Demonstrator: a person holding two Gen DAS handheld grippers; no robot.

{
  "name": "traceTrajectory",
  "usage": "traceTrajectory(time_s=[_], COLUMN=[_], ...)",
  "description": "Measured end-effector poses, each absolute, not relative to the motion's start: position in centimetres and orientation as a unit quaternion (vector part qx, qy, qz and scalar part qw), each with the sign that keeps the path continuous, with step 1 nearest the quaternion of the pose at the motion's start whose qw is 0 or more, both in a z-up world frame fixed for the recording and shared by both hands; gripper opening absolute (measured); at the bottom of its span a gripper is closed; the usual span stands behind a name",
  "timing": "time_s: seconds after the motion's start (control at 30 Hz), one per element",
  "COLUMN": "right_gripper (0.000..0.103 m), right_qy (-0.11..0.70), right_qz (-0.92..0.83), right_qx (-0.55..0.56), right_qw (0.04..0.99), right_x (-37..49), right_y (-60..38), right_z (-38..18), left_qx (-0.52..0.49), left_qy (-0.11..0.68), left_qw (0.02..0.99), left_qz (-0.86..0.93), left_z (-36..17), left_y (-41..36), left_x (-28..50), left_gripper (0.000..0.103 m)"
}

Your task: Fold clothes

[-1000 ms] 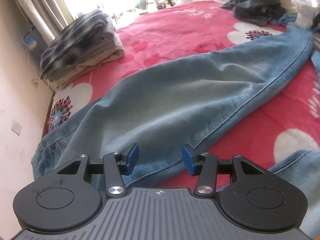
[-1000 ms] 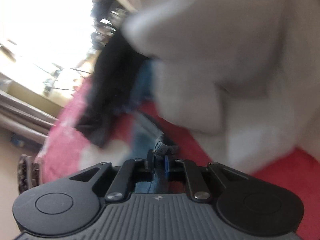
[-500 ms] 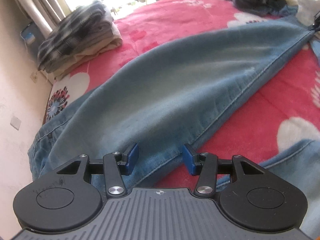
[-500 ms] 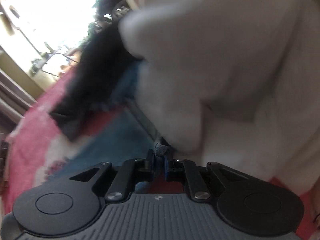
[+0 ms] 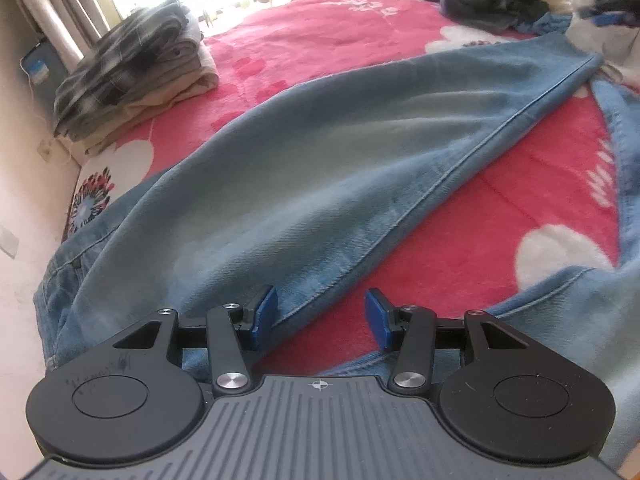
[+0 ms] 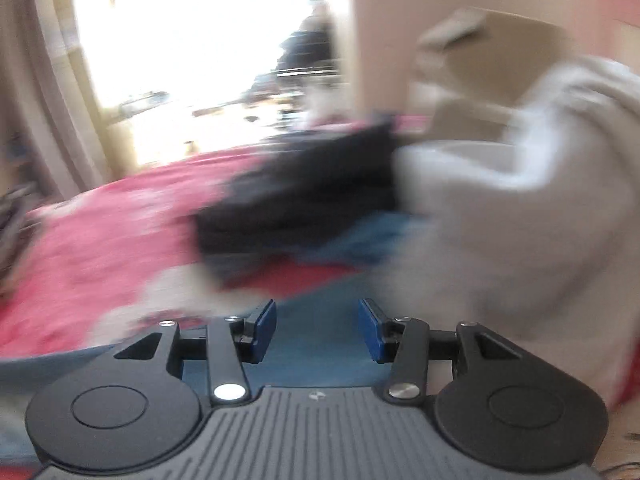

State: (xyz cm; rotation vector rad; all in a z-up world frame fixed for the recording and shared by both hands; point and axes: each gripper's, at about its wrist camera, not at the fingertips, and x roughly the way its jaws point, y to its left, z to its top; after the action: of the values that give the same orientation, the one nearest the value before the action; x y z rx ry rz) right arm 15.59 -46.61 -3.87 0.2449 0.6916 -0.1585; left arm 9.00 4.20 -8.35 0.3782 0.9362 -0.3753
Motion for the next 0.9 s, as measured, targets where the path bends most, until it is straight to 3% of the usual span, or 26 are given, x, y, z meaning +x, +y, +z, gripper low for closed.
traceTrajectory(time_s=[0.3, 0.47, 0.67, 0.77, 0.9], right_gripper=[0.045, 0.042, 0.039, 0.040, 0.039], right_qy=[0.403, 0.418, 0.507, 0.534, 0.501], right_qz=[0.178, 0.220, 0.230, 0.211, 0.268], right_qx=[0.119, 0.068, -0.017, -0.020, 0.033], right_qw=[0.890, 0.879, 0.830, 0.818, 0.822], right_x=[20.9, 21.5, 19.8, 20.1, 22.1], right_y=[-30.0, -24.7, -22.9, -22.1, -17.6], right_z=[-4.1, -5.8, -9.8, -8.4, -4.7], left_qx=[0.141, 0.115, 0.080, 0.068, 0.067], left_qy=[0.444, 0.434, 0.430, 0.445, 0.444], left_qw=[0.865, 0.876, 0.884, 0.876, 0.876], left_qz=[-0.188, -0.177, -0.165, -0.173, -0.177], left_z=[-7.2, -7.1, -7.7, -8.8, -9.1], left_y=[5.7, 7.3, 9.1, 9.2, 9.3], left_x=[7.4, 8.3, 9.7, 10.0, 9.8], left_gripper=[0.049, 0.049, 0.050, 0.051, 0.054])
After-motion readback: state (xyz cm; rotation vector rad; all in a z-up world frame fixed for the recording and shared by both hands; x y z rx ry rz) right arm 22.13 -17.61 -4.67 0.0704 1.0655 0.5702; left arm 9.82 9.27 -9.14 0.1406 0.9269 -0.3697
